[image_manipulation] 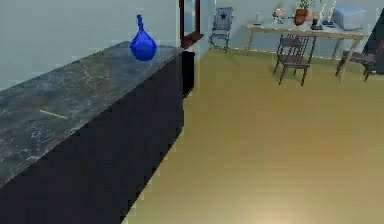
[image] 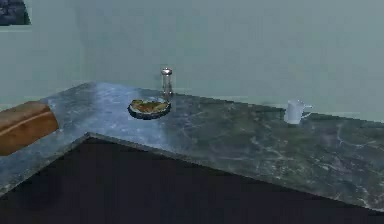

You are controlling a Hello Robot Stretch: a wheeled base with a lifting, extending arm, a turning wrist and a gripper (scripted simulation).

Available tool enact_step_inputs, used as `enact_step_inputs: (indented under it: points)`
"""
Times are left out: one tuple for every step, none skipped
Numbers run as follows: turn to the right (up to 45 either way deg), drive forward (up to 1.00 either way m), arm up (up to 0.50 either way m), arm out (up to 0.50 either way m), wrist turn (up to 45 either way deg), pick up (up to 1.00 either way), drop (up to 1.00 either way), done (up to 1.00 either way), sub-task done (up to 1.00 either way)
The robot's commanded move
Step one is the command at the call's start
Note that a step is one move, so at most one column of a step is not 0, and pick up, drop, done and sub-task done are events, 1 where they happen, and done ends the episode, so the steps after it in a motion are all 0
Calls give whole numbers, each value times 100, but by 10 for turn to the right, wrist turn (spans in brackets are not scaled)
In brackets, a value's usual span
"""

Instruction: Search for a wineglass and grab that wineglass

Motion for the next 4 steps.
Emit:
enact_step_inputs:
  points:
    - [-450, 0, 0, 0, 0, 0, 0, 0, 0]
    - [-450, 0, 0, 0, 0, 0, 0, 0, 0]
    - [-420, 0, 0, 0, 0, 0, 0, 0, 0]
    - [450, 0, 0, 0, 0, 0, 0, 0, 0]
